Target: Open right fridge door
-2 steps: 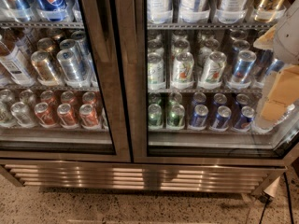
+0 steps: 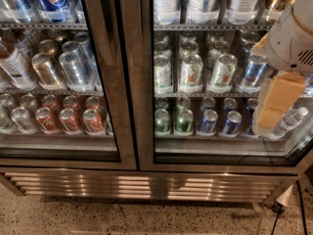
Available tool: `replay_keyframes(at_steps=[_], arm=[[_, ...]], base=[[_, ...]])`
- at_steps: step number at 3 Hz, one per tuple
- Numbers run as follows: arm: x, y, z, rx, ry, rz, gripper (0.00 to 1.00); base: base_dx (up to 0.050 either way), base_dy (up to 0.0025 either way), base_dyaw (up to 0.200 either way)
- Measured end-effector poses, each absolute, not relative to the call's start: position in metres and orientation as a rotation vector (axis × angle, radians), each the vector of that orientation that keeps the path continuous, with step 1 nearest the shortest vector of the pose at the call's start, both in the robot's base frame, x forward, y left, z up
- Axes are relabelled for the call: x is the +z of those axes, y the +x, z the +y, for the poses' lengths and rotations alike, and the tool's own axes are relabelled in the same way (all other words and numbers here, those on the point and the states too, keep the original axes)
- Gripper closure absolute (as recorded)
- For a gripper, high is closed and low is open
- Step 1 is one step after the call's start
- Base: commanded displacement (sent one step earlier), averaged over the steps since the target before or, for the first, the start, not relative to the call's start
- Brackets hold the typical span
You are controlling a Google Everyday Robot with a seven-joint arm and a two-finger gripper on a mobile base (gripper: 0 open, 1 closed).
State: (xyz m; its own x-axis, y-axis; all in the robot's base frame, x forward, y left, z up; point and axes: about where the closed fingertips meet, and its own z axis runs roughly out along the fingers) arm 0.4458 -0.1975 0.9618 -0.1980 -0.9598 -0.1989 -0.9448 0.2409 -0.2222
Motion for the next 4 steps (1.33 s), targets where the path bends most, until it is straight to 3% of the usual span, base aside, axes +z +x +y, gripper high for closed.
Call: replay_keyframes(at_steps=[1,3,4], arm=[[0.936,0.456,-0.157,0.089,-1.885,2.151,0.00],[0.893,0.472,-0.143,0.648,-1.883,1.791,0.00],[0.896,0.472,-0.132,0.732,-1.836,1.733,0.00]], base=[[0.000,0.00000,0.000],[0.000,0.00000,0.000],[0.000,0.00000,0.000]])
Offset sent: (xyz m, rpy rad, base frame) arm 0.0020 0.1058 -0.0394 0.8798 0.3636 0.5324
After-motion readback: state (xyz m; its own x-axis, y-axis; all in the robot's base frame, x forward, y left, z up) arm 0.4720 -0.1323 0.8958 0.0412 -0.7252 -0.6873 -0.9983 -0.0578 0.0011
